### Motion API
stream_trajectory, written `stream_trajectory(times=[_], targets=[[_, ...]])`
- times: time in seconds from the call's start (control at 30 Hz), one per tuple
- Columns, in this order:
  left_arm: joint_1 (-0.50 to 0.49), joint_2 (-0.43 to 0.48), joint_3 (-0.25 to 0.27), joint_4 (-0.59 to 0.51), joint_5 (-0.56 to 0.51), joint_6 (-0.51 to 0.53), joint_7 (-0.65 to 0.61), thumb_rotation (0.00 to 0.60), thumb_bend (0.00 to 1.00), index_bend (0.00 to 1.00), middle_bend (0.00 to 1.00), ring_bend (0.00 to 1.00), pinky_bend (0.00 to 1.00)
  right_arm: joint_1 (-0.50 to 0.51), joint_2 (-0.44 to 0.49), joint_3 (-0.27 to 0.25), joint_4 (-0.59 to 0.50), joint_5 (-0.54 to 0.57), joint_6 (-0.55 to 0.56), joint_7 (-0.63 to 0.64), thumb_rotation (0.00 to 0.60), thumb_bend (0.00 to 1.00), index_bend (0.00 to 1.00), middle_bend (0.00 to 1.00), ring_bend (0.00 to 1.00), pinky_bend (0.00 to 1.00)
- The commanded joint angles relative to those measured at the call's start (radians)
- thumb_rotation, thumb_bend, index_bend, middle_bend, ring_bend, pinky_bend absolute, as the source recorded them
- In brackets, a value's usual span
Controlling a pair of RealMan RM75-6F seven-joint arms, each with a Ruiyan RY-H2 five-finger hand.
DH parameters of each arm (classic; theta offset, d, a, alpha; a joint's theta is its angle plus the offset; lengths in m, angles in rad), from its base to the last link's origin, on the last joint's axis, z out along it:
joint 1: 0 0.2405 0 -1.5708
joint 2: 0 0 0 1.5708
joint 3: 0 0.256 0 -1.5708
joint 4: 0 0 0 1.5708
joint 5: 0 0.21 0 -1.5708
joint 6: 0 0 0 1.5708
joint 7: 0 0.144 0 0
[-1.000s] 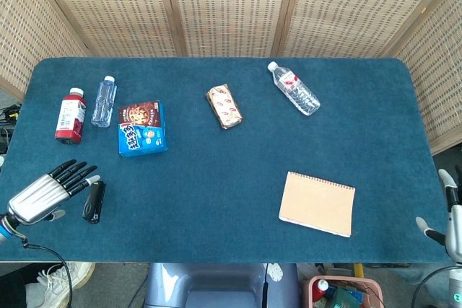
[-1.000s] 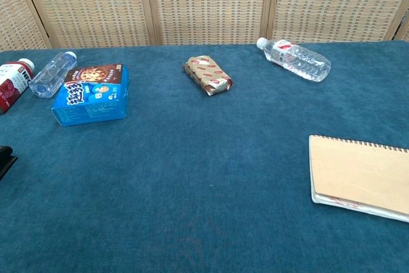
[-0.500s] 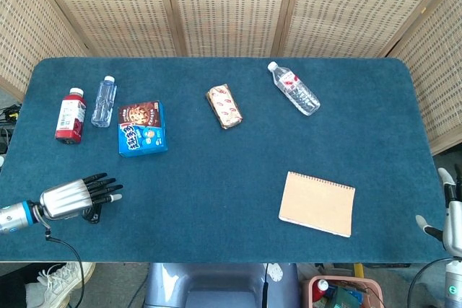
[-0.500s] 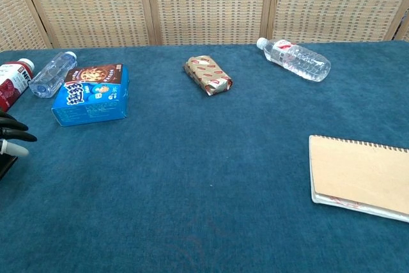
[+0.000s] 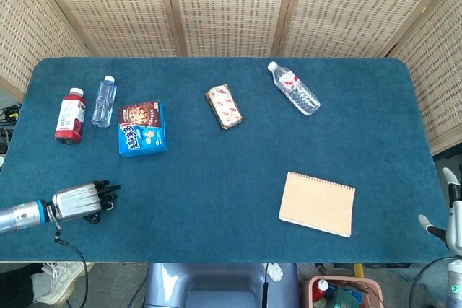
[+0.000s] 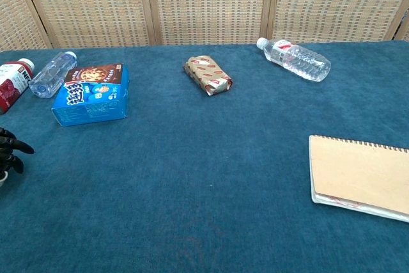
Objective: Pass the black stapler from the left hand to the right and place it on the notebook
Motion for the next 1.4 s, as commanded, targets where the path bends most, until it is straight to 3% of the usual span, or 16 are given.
stream_trajectory(times=[0.03,0.17,0.27,0.6,0.77,0.93,1.2,1.4], targets=[[0.0,-0.001,0.006,0.004,-0.009,-0.008,0.001,0.6,0.34,0.51,0.38,0.23,0.36,0.001,0.001,0.001,0.001,0.004,-0.003,0.005,0.6,0.0,0.0,0.0,0.0,0.0],[0.003,-0.007,0.0,0.004,-0.041,-0.001,0.006,0.6,0.44,0.66,0.51,0.36,0.47,0.002,0.004,0.002,0.002,0.011,-0.01,0.015,0.6,0.0,0.0,0.0,0.0,0.0],[0.005,-0.009,-0.003,0.007,-0.063,0.008,0.009,0.6,0.5,0.71,0.55,0.4,0.51,0.002,0.006,0.001,0.002,0.013,-0.012,0.018,0.6,0.0,0.0,0.0,0.0,0.0],[-0.025,-0.007,-0.03,-0.01,-0.127,0.126,0.039,0.6,0.5,0.72,0.56,0.4,0.51,0.004,0.009,-0.004,-0.003,0.011,-0.014,0.021,0.6,0.0,0.0,0.0,0.0,0.0],[-0.14,-0.048,-0.078,-0.053,-0.179,0.177,0.063,0.6,0.5,0.72,0.56,0.4,0.51,0.003,0.015,-0.004,-0.006,0.014,-0.017,0.033,0.6,0.0,0.0,0.0,0.0,0.0],[-0.253,-0.111,-0.122,-0.11,-0.223,0.109,0.047,0.6,0.5,0.72,0.56,0.4,0.52,0.001,0.022,-0.004,-0.013,0.014,-0.014,0.037,0.6,0.0,0.0,0.0,0.0,0.0],[-0.435,-0.233,-0.193,-0.251,-0.304,-0.164,0.093,0.6,0.5,0.72,0.56,0.4,0.52,-0.003,0.033,-0.002,-0.02,0.027,-0.016,0.054,0.6,0.0,0.0,0.0,0.0,0.0],[-0.51,-0.306,-0.225,-0.276,-0.342,-0.285,0.119,0.6,0.5,0.72,0.56,0.4,0.52,-0.006,0.039,0.002,-0.014,0.045,-0.021,0.068,0.6,0.0,0.0,0.0,0.0,0.0]])
